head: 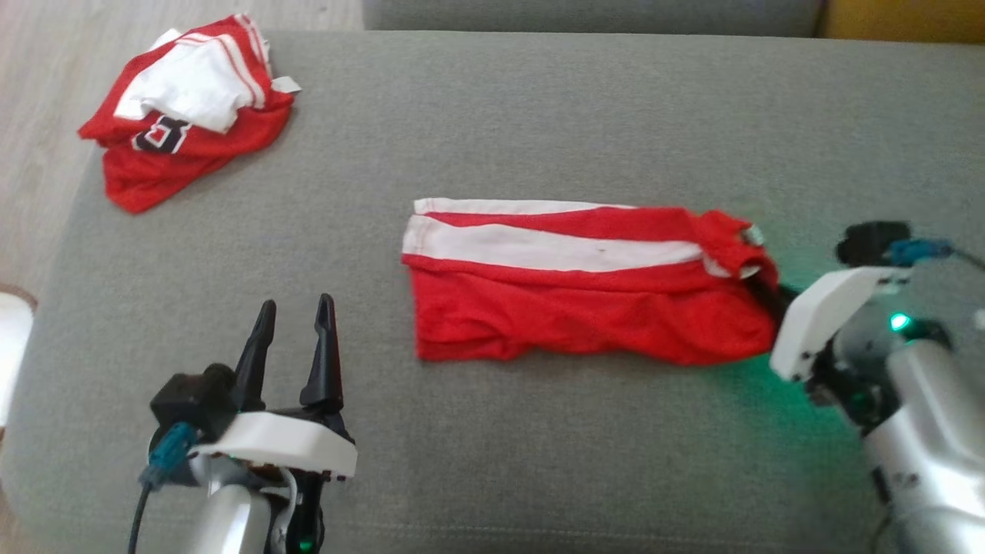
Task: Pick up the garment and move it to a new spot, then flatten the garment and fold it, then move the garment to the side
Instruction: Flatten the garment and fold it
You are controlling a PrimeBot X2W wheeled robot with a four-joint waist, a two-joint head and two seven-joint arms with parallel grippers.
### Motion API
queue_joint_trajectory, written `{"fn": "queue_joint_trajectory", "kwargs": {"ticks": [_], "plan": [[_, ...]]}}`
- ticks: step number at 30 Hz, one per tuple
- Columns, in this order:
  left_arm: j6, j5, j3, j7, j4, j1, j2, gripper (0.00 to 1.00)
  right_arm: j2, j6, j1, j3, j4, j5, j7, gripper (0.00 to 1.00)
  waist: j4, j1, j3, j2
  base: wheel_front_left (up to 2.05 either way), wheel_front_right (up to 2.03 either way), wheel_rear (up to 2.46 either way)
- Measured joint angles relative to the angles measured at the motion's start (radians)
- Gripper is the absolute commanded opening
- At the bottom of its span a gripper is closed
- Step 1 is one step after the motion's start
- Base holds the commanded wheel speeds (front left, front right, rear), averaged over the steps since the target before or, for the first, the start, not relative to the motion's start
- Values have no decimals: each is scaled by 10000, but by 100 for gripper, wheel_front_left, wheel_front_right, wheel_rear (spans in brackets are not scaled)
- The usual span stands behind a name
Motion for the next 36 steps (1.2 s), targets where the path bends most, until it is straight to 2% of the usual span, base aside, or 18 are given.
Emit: {"fn": "queue_joint_trajectory", "kwargs": {"ticks": [7, 11, 15, 25, 30, 36], "plan": [[-2, 2, -4, 0, 0, 0, -23, 100, -1528, 0, -157, 27, -711, 221, 510, 0, -468, 0, -48, 0, 0, 0, 0], [-17, 2, -2, 0, 2, 0, -35, 100, -1714, 0, -125, -35, -1151, 234, 746, 0, -755, 0, -30, 0, 0, 0, 0], [-35, 81, 4, 0, 10, -3, -40, 100, -1494, 0, -27, 84, -1465, 466, 740, 0, -886, 0, -1, 0, 0, 0, 0], [-100, 82, 4, 0, 73, -204, -56, 100, -280, 0, -65, 1116, -2316, 1246, 462, 0, -644, 0, -2, 0, 0, 0, 0], [-102, 79, -6, 0, 73, -225, -69, 100, 385, 0, -410, 1348, -2065, 1275, 88, 0, -305, 0, 31, 0, 0, 0, 0], [-100, 77, -27, 0, 69, -228, -73, 100, 1122, 0, -871, 1402, -1197, 1277, -426, 0, 186, 0, 127, 0, 0, 0, 0]]}}
